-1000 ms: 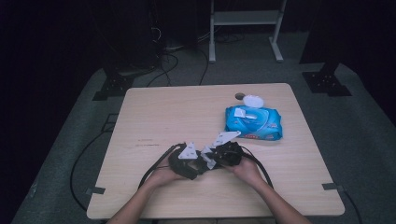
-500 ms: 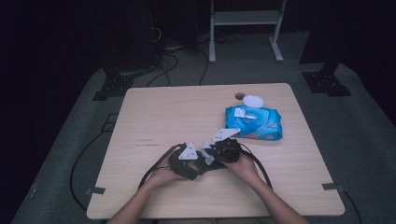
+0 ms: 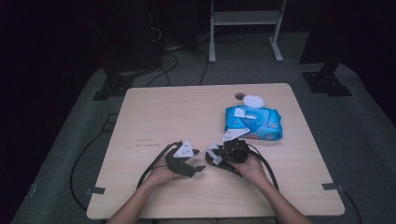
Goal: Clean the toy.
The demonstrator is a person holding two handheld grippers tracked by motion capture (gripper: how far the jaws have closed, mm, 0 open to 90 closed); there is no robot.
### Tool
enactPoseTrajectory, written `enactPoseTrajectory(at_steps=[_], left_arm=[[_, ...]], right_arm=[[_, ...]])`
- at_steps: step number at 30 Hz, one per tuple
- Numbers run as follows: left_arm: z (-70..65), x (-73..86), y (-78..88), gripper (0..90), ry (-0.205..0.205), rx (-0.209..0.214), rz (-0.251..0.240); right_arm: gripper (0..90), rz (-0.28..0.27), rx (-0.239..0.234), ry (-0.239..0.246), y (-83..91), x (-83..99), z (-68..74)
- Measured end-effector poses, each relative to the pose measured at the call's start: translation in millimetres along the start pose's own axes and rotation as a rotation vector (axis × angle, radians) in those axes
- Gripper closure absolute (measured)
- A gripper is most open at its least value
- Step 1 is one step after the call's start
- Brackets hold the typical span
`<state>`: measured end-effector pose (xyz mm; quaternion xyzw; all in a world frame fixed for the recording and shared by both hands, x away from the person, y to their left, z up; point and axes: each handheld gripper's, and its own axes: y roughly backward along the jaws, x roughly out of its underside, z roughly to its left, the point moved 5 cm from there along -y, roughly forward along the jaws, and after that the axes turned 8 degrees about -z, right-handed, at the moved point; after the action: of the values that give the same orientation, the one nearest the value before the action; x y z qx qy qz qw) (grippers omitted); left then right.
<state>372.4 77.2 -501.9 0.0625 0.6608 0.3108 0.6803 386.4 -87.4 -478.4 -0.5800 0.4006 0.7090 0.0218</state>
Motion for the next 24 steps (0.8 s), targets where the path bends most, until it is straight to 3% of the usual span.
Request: enactPoseTrajectory(at_steps=[5,10,14,18,19,20,22,24], left_arm=[[-5.0,-0.5,-7.7,19.1,-0.012,0.0,0.022],[-3.9,0.0,-8.9,10.3,0.004,-0.008,0.019],[-8.2,0.9,-10.8,8.3,-0.01,0.024,0.022],[-11.3,1.6,-13.3,8.6,-0.018,0.046,0.031],[-12.9,1.1,-11.9,12.5,-0.038,0.072,0.033],[-13.3,0.6,-11.9,17.2,-0.048,0.065,0.031],[-14.3,0.7,-12.1,17.3,-0.024,0.067,0.037],[-13.4,1.6,-11.2,17.7,-0.037,0.071,0.05]], right_arm=[[80.5,0.01,-0.023,0.062,-2.5,0.3,8.5],[80.4,-0.014,-0.158,0.113,-4.6,-0.2,21.1],[80.3,-0.034,-0.247,0.165,-7.4,-0.8,30.8],[80.2,-0.053,-0.308,0.147,-10.5,-2.5,33.1],[80.2,-0.056,-0.312,0.141,-10.9,-2.8,33.8],[80.1,-0.054,-0.313,0.14,-10.1,-3.1,33.8],[80.1,-0.066,-0.308,0.123,-6.5,-4.4,32.0],[80.2,-0.068,-0.251,0.117,0.8,-6.3,27.5]])
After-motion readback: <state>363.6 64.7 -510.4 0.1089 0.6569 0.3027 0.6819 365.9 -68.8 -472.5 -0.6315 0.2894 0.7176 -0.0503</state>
